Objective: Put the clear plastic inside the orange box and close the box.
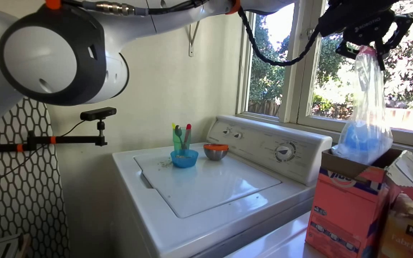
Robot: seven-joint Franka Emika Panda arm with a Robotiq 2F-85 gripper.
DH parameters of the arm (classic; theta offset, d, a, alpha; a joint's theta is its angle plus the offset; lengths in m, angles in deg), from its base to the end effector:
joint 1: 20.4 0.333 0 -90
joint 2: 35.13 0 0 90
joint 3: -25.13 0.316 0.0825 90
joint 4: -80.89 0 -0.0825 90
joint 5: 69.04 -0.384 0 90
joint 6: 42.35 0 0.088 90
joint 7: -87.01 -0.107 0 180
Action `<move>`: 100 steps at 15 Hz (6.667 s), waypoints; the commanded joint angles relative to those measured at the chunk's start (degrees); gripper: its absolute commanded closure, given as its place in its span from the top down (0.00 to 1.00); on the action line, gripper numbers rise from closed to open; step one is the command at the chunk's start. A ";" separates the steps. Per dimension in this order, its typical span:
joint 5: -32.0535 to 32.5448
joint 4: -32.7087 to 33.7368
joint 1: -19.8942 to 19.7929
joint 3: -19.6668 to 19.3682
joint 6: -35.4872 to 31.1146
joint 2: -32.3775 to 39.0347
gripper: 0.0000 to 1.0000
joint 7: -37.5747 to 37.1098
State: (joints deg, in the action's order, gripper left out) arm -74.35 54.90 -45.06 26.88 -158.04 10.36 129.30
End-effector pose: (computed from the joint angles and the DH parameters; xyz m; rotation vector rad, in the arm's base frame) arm 0.6952 -0.3037 0.6810 2.6148 0.4139 0.9913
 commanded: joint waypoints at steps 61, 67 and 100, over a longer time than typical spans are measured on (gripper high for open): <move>5.64 1.79 -0.93 -5.88 18.36 -0.49 1.00 -15.30; 7.36 0.48 -1.29 -7.88 16.18 -0.89 1.00 -21.00; -6.73 -0.10 -15.28 -2.17 27.55 -8.71 1.00 -31.94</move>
State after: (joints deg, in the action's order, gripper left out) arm -78.52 56.15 -58.54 23.63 -130.81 2.17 98.40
